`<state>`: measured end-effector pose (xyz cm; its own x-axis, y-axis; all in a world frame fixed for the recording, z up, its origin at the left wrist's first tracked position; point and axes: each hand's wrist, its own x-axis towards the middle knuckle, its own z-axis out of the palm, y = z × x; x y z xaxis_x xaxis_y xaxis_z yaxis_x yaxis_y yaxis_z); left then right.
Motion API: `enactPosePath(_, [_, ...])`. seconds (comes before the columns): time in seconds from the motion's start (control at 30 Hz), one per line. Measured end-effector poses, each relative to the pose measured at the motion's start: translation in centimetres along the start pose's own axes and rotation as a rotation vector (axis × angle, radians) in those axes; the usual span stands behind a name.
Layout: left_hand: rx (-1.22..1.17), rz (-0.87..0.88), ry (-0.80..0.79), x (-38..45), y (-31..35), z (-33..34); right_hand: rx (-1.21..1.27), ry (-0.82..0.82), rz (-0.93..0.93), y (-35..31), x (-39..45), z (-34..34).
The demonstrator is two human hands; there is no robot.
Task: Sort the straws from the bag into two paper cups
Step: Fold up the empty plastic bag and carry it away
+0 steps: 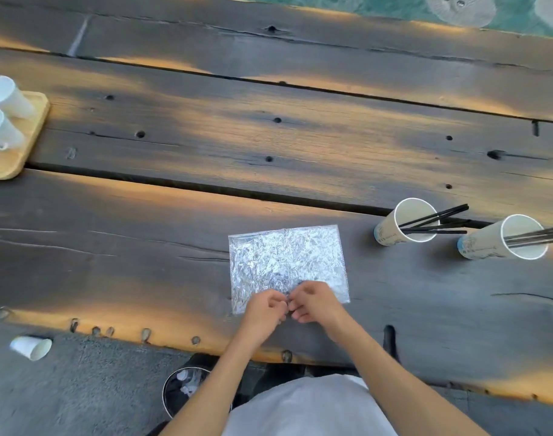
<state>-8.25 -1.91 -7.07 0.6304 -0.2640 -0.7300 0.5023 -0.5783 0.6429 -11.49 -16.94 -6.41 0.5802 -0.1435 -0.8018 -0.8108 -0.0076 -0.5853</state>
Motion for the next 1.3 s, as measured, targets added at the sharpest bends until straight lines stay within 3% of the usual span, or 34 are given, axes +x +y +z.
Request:
enactPosePath(0.1, [-0.133, -0.083, 0.073, 0.8, -0.7, -0.1, -0.099, 0.039, 0.023, 0.6, 0.7, 1.3])
enactPosePath(0.23, [-0.351, -0.199, 0.228, 1.3, -2.3, -2.4, 0.007, 0.252, 0.112, 1.7, 1.4, -2.0])
enactPosePath(0.37, [-0.513, -0.251, 0.301, 1.0, -3.1, -4.1, 0.085, 0.338, 0.135, 2.4, 1.3, -5.4])
enactPosePath(0.53, [-0.471, -0.300, 0.407, 1.2, -1.9, -3.7, 0.038, 0.473, 0.087, 1.9, 1.6, -5.7])
enactPosePath(0.67, [-0.433, -0.168, 0.162, 2.5, 2.2, -0.9, 0.098, 0.142, -0.028, -1.1, 2.2, -1.6])
enactPosePath(0.73, [-0.456, -0.159, 0.115, 3.3, 3.5, -0.5, 0.061, 0.022, -0.057, -2.2, 2.8, -0.5])
enactPosePath(0.83, [-0.519, -0.196, 0.179, 4.4, 3.5, -1.7, 0.093, 0.075, -0.003, -3.0, 3.9, -1.8])
enactPosePath(0.97, [-0.488, -0.267, 0.315, 5.2, 2.7, -3.8, 0.168, 0.355, 0.066, -3.3, 5.1, -5.6])
enactPosePath(1.03, [-0.435, -0.237, 0.267, 5.7, 3.6, -3.4, 0.148, 0.414, 0.037, -4.0, 5.6, -6.1])
enactPosePath(1.17, [-0.523, -0.138, 0.114, 7.4, 7.1, -1.9, 0.244, 0.205, -0.030, -7.2, 6.5, -3.8])
enactPosePath(1.3, [-0.593, -0.164, 0.161, 9.6, 8.1, -3.7, 0.269, 0.056, -0.038, -9.2, 8.1, -2.2])
